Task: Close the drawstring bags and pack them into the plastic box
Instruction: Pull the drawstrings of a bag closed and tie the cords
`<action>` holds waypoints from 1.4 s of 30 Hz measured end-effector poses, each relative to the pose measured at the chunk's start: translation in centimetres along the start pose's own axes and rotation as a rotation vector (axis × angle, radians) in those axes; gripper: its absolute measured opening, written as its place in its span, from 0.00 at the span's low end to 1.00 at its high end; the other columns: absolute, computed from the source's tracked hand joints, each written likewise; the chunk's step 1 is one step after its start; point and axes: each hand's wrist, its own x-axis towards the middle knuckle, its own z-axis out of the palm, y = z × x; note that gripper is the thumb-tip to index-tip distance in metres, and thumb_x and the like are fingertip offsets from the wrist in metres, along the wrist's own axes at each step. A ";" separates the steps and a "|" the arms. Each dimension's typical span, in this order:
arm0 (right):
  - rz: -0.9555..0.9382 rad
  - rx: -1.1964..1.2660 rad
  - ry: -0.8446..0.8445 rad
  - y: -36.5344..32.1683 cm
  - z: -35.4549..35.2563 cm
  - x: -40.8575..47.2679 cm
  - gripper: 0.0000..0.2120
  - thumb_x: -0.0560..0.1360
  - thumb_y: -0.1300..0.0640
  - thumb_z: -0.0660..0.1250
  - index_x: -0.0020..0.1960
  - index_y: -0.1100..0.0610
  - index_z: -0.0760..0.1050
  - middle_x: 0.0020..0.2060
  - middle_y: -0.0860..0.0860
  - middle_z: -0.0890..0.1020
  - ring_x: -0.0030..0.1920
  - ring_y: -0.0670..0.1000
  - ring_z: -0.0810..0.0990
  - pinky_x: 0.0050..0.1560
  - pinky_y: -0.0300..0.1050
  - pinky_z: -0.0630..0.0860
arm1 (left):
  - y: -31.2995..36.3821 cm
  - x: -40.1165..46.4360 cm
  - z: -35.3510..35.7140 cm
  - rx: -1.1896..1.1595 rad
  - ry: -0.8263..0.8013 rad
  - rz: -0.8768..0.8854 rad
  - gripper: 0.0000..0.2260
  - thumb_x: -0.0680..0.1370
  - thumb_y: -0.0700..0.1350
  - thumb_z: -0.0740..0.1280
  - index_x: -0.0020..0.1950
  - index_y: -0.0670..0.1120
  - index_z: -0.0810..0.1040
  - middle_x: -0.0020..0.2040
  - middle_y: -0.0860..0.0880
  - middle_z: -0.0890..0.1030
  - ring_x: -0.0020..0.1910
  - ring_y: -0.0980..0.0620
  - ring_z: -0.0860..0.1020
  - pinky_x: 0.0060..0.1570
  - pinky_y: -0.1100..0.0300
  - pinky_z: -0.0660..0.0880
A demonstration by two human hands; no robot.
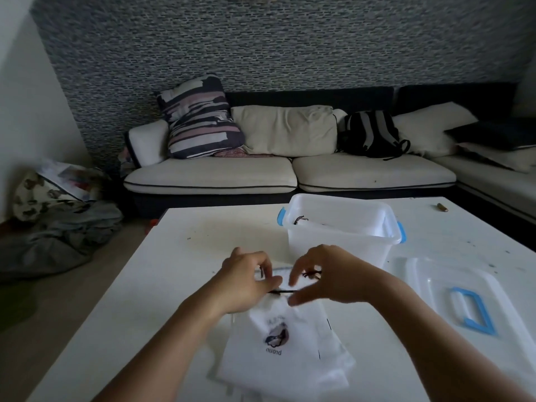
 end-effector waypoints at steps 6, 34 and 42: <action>0.004 -0.002 0.086 0.2 -0.2 0.4 0.06 0.71 0.50 0.77 0.46 0.50 0.86 0.40 0.47 0.82 0.43 0.44 0.79 0.43 0.36 0.73 | 0.5 -0.8 -0.9 0.209 -0.015 0.107 0.17 0.72 0.65 0.71 0.46 0.53 0.79 0.51 0.53 0.67 0.56 0.54 0.67 0.56 0.57 0.73; 0.110 0.316 0.285 -0.4 0.0 0.5 0.21 0.80 0.55 0.62 0.33 0.56 0.57 0.24 0.45 0.58 0.24 0.46 0.56 0.26 0.39 0.58 | 0.2 -0.1 -1.3 -0.579 0.176 0.257 0.18 0.78 0.60 0.63 0.36 0.50 0.82 0.40 0.42 0.79 0.44 0.49 0.76 0.56 0.44 0.75; 0.042 0.202 0.277 -1.1 0.8 1.1 0.21 0.79 0.53 0.68 0.29 0.55 0.67 0.20 0.45 0.68 0.23 0.45 0.65 0.28 0.35 0.60 | 1.7 -1.1 -1.2 -0.865 0.011 0.192 0.17 0.80 0.52 0.63 0.36 0.43 0.78 0.38 0.44 0.83 0.33 0.52 0.72 0.37 0.61 0.70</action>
